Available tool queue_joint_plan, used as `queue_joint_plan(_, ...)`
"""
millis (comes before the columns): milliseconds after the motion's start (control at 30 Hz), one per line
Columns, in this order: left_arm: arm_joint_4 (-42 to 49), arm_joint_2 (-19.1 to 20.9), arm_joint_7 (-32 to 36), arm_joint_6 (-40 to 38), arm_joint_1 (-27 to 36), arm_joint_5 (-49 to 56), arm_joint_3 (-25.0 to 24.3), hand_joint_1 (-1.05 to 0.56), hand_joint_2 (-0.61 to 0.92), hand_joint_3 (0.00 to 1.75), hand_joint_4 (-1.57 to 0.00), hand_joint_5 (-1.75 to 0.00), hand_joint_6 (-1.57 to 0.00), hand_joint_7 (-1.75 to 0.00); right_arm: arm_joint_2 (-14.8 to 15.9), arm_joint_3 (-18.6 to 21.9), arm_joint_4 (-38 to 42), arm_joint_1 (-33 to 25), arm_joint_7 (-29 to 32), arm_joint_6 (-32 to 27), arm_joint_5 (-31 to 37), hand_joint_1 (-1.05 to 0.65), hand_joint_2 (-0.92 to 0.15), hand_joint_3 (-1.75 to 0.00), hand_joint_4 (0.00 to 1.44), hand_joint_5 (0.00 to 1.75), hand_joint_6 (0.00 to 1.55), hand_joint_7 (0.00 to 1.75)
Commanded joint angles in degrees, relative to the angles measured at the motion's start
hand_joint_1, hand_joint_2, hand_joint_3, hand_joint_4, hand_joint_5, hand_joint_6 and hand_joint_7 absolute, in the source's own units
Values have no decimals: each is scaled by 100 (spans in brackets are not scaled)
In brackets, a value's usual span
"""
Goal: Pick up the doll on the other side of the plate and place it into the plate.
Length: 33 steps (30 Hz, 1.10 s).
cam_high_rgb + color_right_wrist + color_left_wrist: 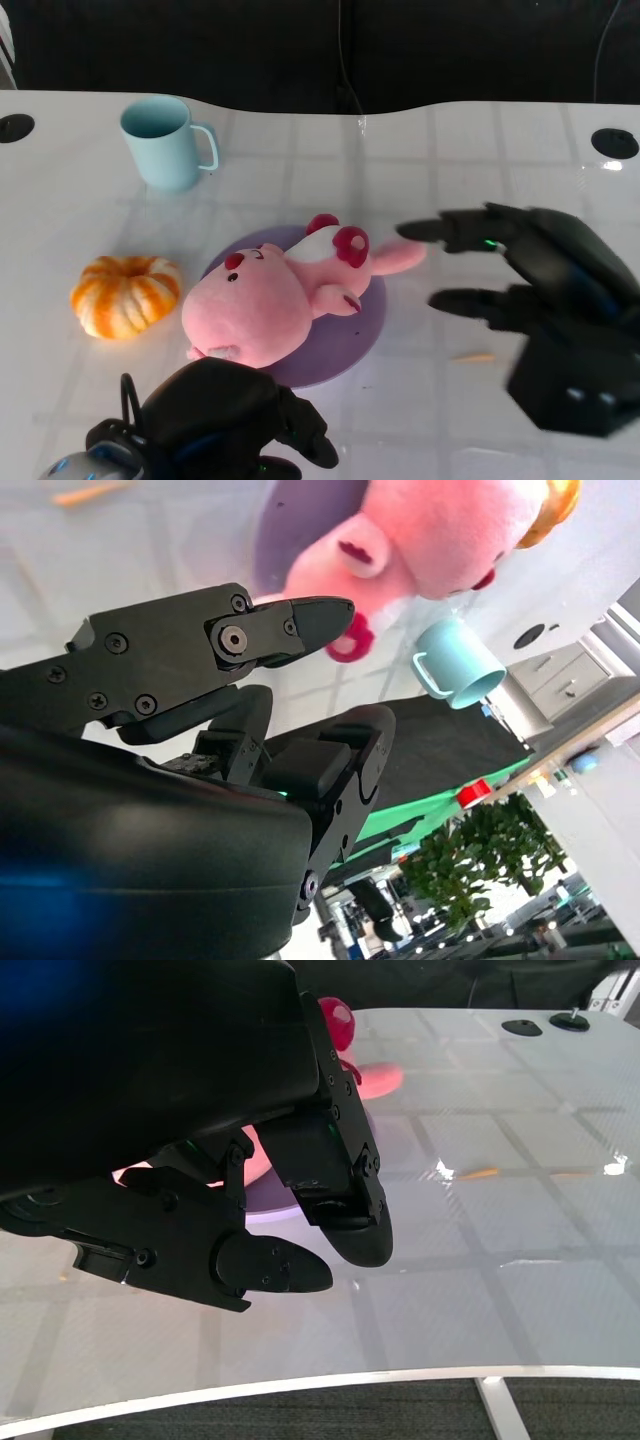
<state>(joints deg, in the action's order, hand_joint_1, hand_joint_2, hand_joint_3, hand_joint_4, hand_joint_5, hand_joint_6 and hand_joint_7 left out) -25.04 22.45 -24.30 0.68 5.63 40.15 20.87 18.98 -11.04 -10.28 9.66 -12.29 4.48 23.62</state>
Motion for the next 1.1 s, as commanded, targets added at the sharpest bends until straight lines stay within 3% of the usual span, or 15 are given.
queue_joint_plan(33,-24,59,-82,-79,-3,1,-18,-27,92,29,-78,-113,-109,0,243,393,-271,-538,-71,170,-352,-33,-92,-9,60,101,85,13)
queue_joint_plan(133,-28,89,-57,-54,-4,12,-29,-27,92,28,-80,-111,-109,0,309,595,-536,-951,-196,137,-584,-23,-92,-9,69,106,93,18)
queue_joint_plan(333,59,197,-54,26,-42,-25,-86,-27,92,26,-78,-117,-109,0,482,951,-1321,-1685,-728,-467,-1025,-6,-91,-12,77,117,106,27)
queue_joint_plan(400,77,224,-68,11,-41,-77,-127,-27,92,27,-77,-116,-109,0,451,1027,-1357,-1848,-739,-522,-1107,1,-85,-33,79,132,106,43)
queue_joint_plan(467,75,245,-115,-45,-36,-126,-164,-27,92,28,-77,-111,-108,0,384,1043,-1244,-1908,-681,-513,-1135,7,-67,-73,83,137,99,69)
queue_joint_plan(500,79,258,-128,-56,-37,-150,-179,-27,92,29,-77,-110,-108,0,356,1037,-1194,-1912,-660,-523,-1142,9,-62,-83,83,143,95,80)
queue_joint_plan(600,151,331,-87,38,-39,-226,-220,-26,92,28,-78,-108,-108,0,360,948,-977,-1869,-545,-413,-949,8,-54,-98,83,158,88,105)
queue_joint_plan(767,261,394,61,260,2,-308,-274,-25,92,26,-81,-110,-109,-1,350,894,-608,-1801,-378,-142,-798,6,-44,-119,84,171,83,127)
queue_joint_plan(1000,235,395,45,348,44,-296,-313,-25,92,26,-81,-112,-108,0,417,799,-381,-1677,-347,-69,-636,3,-41,-124,83,175,80,134)
queue_joint_plan(1100,212,380,36,333,60,-314,-320,-24,92,25,-79,-121,-109,-1,390,764,-381,-1660,-364,-123,-578,1,-40,-123,82,175,81,135)
